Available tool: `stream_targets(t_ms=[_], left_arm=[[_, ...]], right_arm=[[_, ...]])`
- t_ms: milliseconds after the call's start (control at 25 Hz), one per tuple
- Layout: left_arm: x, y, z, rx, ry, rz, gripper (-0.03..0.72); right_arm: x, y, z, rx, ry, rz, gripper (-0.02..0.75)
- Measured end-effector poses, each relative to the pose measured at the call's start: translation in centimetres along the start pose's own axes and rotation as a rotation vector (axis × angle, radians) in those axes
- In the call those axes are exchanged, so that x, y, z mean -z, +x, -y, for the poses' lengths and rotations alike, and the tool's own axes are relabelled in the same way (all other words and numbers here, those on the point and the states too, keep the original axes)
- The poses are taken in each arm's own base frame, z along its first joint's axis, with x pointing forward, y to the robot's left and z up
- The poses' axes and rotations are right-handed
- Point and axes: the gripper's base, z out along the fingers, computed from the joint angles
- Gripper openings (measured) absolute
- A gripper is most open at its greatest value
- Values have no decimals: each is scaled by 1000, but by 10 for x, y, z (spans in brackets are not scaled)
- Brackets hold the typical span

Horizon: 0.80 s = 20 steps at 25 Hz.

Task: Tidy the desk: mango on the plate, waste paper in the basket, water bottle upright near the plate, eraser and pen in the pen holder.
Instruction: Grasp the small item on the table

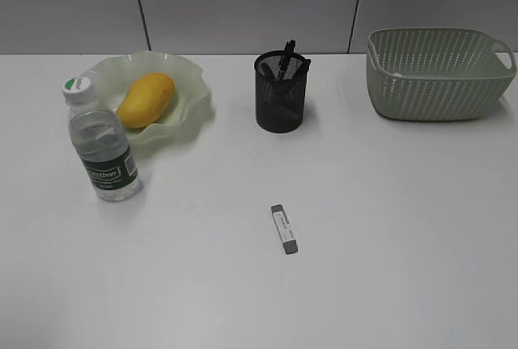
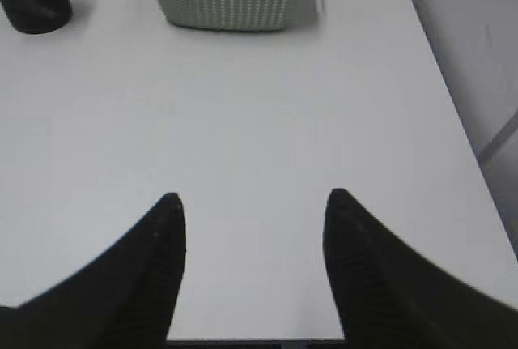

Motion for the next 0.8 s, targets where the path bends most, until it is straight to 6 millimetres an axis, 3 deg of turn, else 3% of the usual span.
stream_targets(t_ms=[200,480,640,800], left_arm=[[-38,-32,14,81,189,-43,260],[-86,-50,42,72,427,-185,356],[-106,-72,74,-8,466,-205,360],[-149,-79,124,-112,371,-319,360]], right_arm=[[2,1,-1,-19,22,11,436],[2,1,-1,-20,20,12,436],[2,1,-1,-22,18,12,435],[2,1,-1,-22,17,12,435]])
